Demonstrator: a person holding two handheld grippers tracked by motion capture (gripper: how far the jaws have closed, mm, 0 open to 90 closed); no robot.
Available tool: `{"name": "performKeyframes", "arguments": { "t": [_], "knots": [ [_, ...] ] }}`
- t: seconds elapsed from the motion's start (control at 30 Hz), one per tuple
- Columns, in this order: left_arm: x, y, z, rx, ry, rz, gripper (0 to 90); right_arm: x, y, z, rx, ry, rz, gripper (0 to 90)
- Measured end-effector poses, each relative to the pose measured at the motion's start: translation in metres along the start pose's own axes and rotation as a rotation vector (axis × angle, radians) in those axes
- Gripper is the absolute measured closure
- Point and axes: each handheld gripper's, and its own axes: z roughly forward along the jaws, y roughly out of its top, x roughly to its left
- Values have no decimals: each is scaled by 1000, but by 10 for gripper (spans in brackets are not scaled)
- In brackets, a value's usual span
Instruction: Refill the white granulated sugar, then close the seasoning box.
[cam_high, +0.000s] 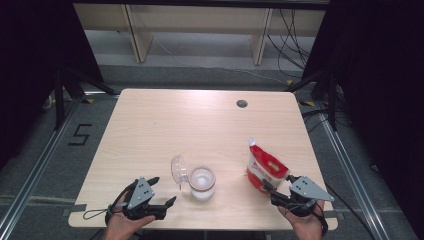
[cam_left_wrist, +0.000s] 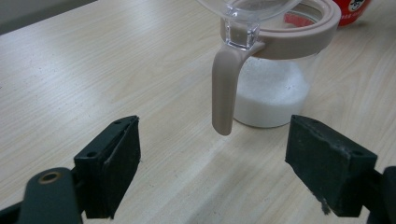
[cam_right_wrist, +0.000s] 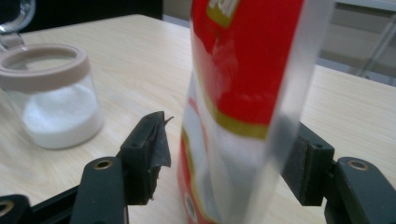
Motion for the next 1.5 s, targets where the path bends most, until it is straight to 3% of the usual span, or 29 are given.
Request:
{"name": "performKeyframes", "arguments": {
  "t": [0.07,0.13,0.17,0.2,0.27,0.4,0.43,0.53,0.57,0.6,0.63,0.67,0.73,0.83,0.87,0.97,1.03,1.07,1.2,1.23,1.27,1.33,1.4,1.43,1.5],
  "knots": [
    [1,0,0,3,-2,18,176,3,-1,-4,5,-22,13,380],
    [0,0,1,1,-5,1,176,4,-2,-9,5,-23,6,377],
    [0,0,1,2,-5,-3,175,7,-3,-12,14,-31,32,372],
    [0,0,1,0,-4,-5,176,6,-4,-12,13,-22,2,373],
    [-1,1,2,-4,-6,-6,176,7,-6,-15,21,-37,8,369],
    [-2,1,3,4,-19,-18,176,10,-9,-21,34,-28,29,365],
    [-1,2,2,7,-11,2,175,10,-10,-22,37,-29,22,362],
    [-1,2,2,-6,-13,-8,175,11,-12,-24,37,-17,10,348],
    [-2,2,2,-6,-12,-20,175,13,-13,-27,57,-32,48,340],
    [-1,2,2,-7,-10,-11,175,11,-14,-26,50,-17,30,331],
    [0,3,1,-1,-7,-3,175,13,-15,-28,57,-29,48,323],
    [-1,3,1,-5,-10,-15,176,13,-16,-28,56,-28,33,316],
    [-1,3,1,-10,-13,-9,176,16,-16,-32,72,-26,57,305],
    [0,4,-1,-9,-13,-7,176,15,-19,-33,82,-11,27,296],
    [-1,4,-1,-14,-11,-18,176,16,-20,-33,83,-14,26,296],
    [0,5,-2,-17,-14,1,176,18,-21,-35,87,-10,27,294],
    [-1,5,-2,-17,-9,-8,176,21,-22,-39,107,-25,59,293],
    [-1,5,-2,-23,-13,-22,176,20,-23,-39,104,-20,37,292],
    [-1,6,-3,-28,-12,-26,185,21,-25,-40,112,-14,32,292],
    [1,7,-4,-25,-21,-4,193,21,-25,-40,112,-8,28,292],
    [-1,7,-4,-35,-25,-29,202,21,-25,-40,114,-9,26,292],
    [-1,8,-5,-28,-26,-38,219,20,-25,-40,118,-13,23,292],
    [-1,9,-5,-45,-28,-43,275,19,-26,-40,129,-17,25,292],
    [0,10,-6,-39,-20,-26,290,19,-26,-40,125,-7,29,291],
    [2,11,-7,-41,-27,-24,374,18,-27,-39,128,-13,8,292]
  ]
}}
